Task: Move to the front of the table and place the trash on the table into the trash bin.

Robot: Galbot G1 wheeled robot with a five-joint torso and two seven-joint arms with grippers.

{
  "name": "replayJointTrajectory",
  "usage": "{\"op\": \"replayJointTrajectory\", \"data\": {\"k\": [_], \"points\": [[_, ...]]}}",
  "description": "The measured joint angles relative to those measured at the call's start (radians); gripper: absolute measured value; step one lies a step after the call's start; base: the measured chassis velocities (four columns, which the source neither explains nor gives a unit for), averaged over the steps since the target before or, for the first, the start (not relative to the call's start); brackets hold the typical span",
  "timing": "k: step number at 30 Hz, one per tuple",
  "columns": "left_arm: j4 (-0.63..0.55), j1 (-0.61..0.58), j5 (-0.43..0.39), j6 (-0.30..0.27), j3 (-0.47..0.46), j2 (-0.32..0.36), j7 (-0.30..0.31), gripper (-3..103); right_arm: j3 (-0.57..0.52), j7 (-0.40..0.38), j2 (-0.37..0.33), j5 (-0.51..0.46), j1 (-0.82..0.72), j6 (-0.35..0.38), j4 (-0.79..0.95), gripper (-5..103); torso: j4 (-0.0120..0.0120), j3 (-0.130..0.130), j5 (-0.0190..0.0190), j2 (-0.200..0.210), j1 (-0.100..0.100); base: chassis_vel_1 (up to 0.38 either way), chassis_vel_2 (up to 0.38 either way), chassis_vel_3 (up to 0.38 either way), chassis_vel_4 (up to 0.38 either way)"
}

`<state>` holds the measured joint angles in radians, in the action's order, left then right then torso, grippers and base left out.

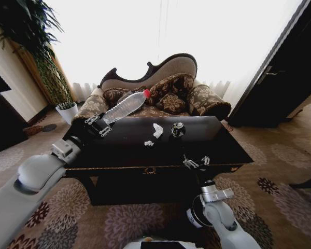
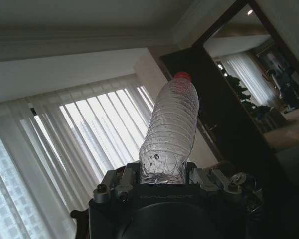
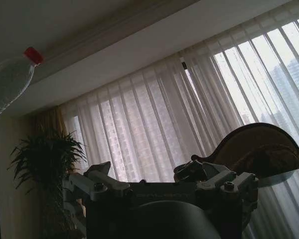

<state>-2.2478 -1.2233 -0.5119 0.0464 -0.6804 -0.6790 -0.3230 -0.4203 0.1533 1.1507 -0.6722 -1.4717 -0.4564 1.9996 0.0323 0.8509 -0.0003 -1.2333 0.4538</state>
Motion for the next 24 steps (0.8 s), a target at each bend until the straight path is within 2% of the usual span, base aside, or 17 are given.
{"op": "replayJointTrajectory", "data": {"k": [1,3,4,7,8,12,13,14,17,19,20,24], "points": [[0.004,-0.021,-0.035,0.057,0.007,-0.016,-0.042,42,0.009,0.024,-0.009,-0.037,0.004,-0.010,-0.001,100,0.0001,0.000,0.0000,0.000,0.000,0.000,0.000,0.000,0.000],[0.003,-0.060,-0.106,0.131,0.022,-0.041,-0.129,42,0.031,0.065,-0.030,-0.135,0.016,-0.027,-0.001,100,0.0001,0.000,0.0000,0.000,0.000,0.000,0.000,0.000,0.000],[0.003,-0.060,-0.106,0.131,0.022,-0.041,-0.129,42,0.031,0.065,-0.030,-0.135,0.016,-0.027,-0.001,100,0.0001,0.000,0.0000,0.000,0.000,0.000,0.000,0.000,0.000],[-0.007,-0.085,-0.174,0.164,0.009,-0.054,-0.241,42,0.047,0.099,-0.061,-0.222,0.038,-0.038,-0.010,100,0.0000,0.000,0.0001,0.000,0.000,0.000,0.000,0.000,0.000],[-0.007,-0.085,-0.174,0.164,0.009,-0.054,-0.241,42,0.047,0.099,-0.061,-0.222,0.038,-0.038,-0.010,100,0.0000,0.000,0.0001,0.000,0.000,0.000,0.000,0.000,0.000],[-0.001,-0.094,-0.206,0.168,-0.038,-0.047,-0.313,42,0.047,0.142,-0.086,-0.281,0.046,-0.052,-0.031,100,0.0002,0.000,0.0002,0.000,0.000,0.000,0.000,0.000,0.000],[0.003,-0.099,-0.214,0.168,-0.068,-0.044,-0.336,42,0.046,0.174,-0.095,-0.332,0.049,-0.062,-0.039,100,0.0001,0.000,0.0002,0.000,0.000,0.000,0.000,0.000,0.000],[0.003,-0.099,-0.214,0.168,-0.068,-0.044,-0.336,42,0.046,0.174,-0.095,-0.332,0.049,-0.062,-0.039,100,0.0001,0.000,0.0002,0.000,0.000,0.000,0.000,0.000,0.000],[0.000,-0.105,-0.221,0.168,-0.106,-0.043,-0.363,42,0.038,0.259,-0.112,-0.401,0.057,-0.086,-0.070,100,0.0001,0.000,0.0001,0.000,0.000,0.000,0.000,0.000,0.000],[-0.005,-0.113,-0.225,0.164,-0.143,-0.043,-0.386,42,0.032,0.357,-0.122,-0.451,0.062,-0.106,-0.103,100,0.0002,0.000,0.0002,0.000,0.000,0.000,0.000,0.000,0.000],[-0.005,-0.113,-0.225,0.164,-0.143,-0.043,-0.386,42,0.032,0.357,-0.122,-0.451,0.062,-0.106,-0.103,100,0.0002,0.000,0.0002,0.000,0.000,0.000,0.000,0.000,0.000],[0.011,-0.139,-0.236,0.161,-0.209,-0.061,-0.409,42,0.028,0.493,-0.127,-0.588,0.064,-0.120,-0.112,100,0.0002,0.000,0.0002,0.000,0.000,0.000,0.000,0.000,0.000]]}}
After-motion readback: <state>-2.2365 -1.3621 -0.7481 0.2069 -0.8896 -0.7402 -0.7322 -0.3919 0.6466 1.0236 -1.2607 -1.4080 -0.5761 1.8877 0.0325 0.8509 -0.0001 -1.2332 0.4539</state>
